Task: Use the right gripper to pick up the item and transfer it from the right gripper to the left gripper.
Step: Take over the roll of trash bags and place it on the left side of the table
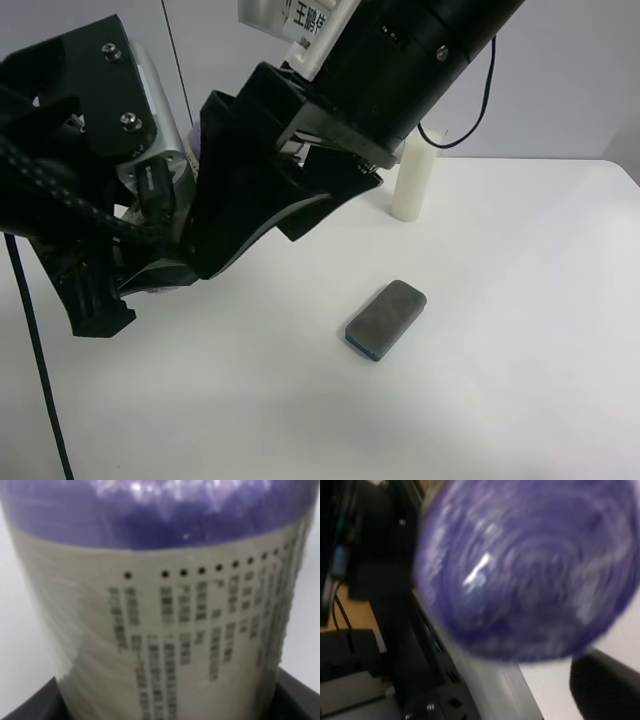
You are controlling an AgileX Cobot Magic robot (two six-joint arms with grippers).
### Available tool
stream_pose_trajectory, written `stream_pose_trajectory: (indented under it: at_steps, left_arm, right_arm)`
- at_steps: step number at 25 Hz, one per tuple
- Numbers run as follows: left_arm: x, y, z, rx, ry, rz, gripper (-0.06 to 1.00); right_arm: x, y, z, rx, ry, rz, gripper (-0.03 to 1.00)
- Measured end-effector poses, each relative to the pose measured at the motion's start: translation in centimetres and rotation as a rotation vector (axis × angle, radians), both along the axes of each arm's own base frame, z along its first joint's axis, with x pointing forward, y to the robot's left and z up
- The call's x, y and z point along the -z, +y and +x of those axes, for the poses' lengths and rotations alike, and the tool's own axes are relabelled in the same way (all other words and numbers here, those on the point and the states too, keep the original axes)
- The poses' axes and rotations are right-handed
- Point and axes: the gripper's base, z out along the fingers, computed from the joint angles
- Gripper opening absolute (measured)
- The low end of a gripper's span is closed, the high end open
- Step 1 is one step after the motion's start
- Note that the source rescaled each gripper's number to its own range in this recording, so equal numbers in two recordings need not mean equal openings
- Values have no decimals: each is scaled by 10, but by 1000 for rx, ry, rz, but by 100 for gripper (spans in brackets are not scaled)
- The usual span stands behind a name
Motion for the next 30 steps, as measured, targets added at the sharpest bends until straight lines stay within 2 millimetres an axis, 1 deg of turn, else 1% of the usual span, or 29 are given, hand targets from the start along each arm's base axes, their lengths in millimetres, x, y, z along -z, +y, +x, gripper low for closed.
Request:
stream_pose_trajectory:
  at_steps: [4, 8, 14, 18, 20, 21, 23, 24, 26, 30]
  left_arm:
    - [2, 0, 1, -1, 5, 11, 2]
    - [2, 0, 1, -2, 5, 11, 2]
    - [2, 0, 1, -2, 4, 12, 2]
    - [2, 0, 1, -2, 4, 12, 2]
    - [2, 0, 1, -2, 4, 12, 2]
    - [2, 0, 1, -2, 4, 12, 2]
    - [2, 0, 1, -2, 4, 12, 2]
    - [2, 0, 1, -2, 4, 12, 2]
    - [2, 0, 1, -2, 4, 12, 2]
    - [2, 0, 1, -2, 4, 12, 2]
  right_arm:
    - [-18, -11, -13, 27, -34, 4, 100]
    - [-39, -29, -26, 78, -103, -1, 99]
    - [-75, -63, -54, 135, -247, 37, 99]
    - [-95, -88, -75, 179, -340, 68, 99]
    - [-100, -101, -86, 203, -375, 78, 99]
    - [-99, -108, -92, 212, -386, 77, 99]
    - [-90, -121, -104, 221, -395, 63, 99]
    - [-83, -127, -111, 223, -396, 51, 99]
    - [-66, -138, -123, 222, -381, 34, 99]
    - [-22, -160, -145, 218, -355, -23, 99]
